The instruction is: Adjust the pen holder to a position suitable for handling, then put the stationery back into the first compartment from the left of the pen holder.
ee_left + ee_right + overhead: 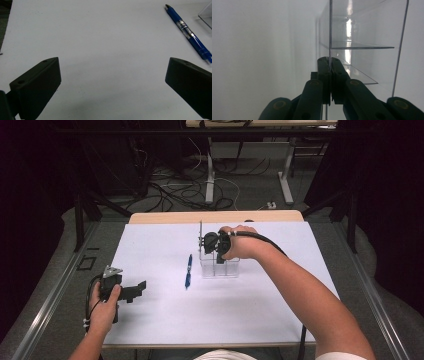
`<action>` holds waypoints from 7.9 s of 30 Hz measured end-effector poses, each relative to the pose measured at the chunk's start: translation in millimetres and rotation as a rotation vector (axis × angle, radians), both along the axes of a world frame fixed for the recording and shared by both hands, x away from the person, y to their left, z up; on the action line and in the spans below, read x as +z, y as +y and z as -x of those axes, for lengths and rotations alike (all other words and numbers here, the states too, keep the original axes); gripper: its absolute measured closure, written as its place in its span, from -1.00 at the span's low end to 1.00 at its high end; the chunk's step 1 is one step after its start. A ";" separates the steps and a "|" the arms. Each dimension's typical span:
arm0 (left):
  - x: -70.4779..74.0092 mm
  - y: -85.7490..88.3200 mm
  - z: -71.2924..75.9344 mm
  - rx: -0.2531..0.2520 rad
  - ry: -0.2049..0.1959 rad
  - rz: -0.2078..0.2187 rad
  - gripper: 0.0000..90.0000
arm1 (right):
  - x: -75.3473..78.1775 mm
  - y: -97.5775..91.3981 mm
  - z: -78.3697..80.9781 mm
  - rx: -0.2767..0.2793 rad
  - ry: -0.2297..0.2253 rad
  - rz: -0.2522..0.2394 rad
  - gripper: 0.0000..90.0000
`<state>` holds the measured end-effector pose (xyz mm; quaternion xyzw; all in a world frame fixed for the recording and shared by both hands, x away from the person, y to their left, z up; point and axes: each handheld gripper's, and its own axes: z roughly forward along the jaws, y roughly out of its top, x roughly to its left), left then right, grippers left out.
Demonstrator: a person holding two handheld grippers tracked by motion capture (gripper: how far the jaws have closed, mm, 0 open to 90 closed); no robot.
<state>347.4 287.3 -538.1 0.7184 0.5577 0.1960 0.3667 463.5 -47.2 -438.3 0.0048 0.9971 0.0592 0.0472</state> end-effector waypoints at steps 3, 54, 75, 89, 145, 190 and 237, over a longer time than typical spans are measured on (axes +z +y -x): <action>-0.2 -0.1 -0.2 -0.003 0.003 -0.003 -1.00 | -5.0 -0.8 2.0 -0.009 0.020 -0.002 0.96; 8.8 -3.6 -2.0 0.050 0.008 0.080 -1.00 | 25.1 -65.6 53.1 -0.208 -0.348 -0.381 -0.15; 36.0 -19.1 -8.3 0.014 -0.034 0.112 -0.97 | -4.6 -137.1 86.8 -0.587 -0.404 -0.661 -0.87; 43.0 -40.2 -24.4 -0.014 -0.035 0.133 -0.86 | -50.1 -191.4 96.0 -0.878 -0.430 -0.773 -1.00; 60.0 -136.2 -124.7 -0.057 0.206 0.094 0.01 | -70.1 -235.2 92.7 -1.113 -0.379 -0.873 -1.00; 7.8 -156.6 -155.1 0.009 0.533 0.151 0.45 | -72.1 -232.4 95.4 -1.075 -0.339 -0.878 -1.00; 2.5 -159.8 -155.4 0.001 0.554 0.113 0.78 | -73.5 -235.3 94.3 -1.086 -0.335 -0.875 -1.00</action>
